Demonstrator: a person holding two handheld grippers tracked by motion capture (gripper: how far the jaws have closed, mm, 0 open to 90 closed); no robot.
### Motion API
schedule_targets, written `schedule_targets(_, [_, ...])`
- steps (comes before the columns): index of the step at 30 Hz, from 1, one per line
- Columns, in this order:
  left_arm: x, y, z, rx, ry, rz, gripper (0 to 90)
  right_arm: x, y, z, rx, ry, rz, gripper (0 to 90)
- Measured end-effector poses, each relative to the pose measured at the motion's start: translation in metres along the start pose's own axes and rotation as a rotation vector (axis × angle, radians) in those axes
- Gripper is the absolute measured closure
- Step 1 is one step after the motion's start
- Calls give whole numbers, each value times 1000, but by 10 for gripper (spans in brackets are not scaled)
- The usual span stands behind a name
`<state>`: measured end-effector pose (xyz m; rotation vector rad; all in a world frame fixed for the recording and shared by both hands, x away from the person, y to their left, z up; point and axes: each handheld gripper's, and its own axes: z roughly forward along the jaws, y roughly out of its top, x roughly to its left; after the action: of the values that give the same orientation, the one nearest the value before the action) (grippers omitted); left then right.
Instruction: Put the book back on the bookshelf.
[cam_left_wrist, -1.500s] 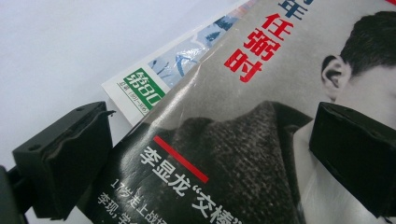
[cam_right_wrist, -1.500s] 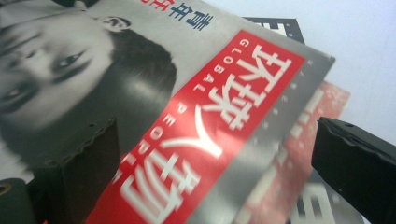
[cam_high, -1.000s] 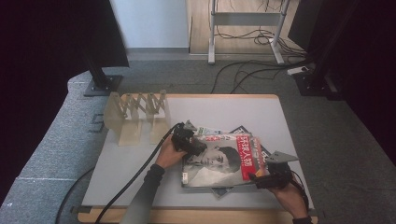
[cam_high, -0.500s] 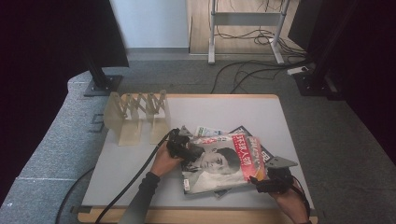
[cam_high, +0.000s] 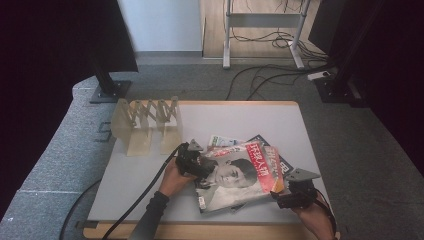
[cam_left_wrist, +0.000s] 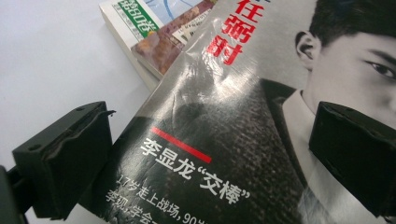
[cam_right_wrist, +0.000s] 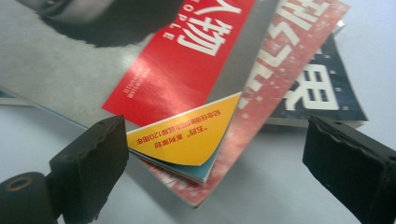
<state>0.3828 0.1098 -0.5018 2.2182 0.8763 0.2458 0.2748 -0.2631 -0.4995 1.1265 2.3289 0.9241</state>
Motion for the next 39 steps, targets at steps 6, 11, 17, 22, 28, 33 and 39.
schedule_targets(6, [-4, -4, -4, 15, -21, -6, 0, -10, 2, 3, -3, -38, 29, 60])
schedule_targets(11, [-10, -6, -6, 33, -34, 12, 0, -25, 5, 9, -22, -80, 69, 48])
schedule_targets(17, [-15, -6, -9, 61, -42, 37, 0, -38, 9, 15, -28, -111, 97, 40])
schedule_targets(22, [-21, -7, -11, 79, -39, 47, 0, -48, 15, 21, -20, -135, 108, 40])
schedule_targets(28, [-27, -8, -12, 101, -67, 65, 0, -60, 23, 29, -16, -169, 134, 42])
schedule_targets(33, [-34, -10, -10, 98, -86, 69, 0, -69, 30, 35, -6, -185, 144, 49])
schedule_targets(39, [-46, -14, -7, 98, -135, 84, 3, -80, 38, 43, 6, -198, 160, 57])
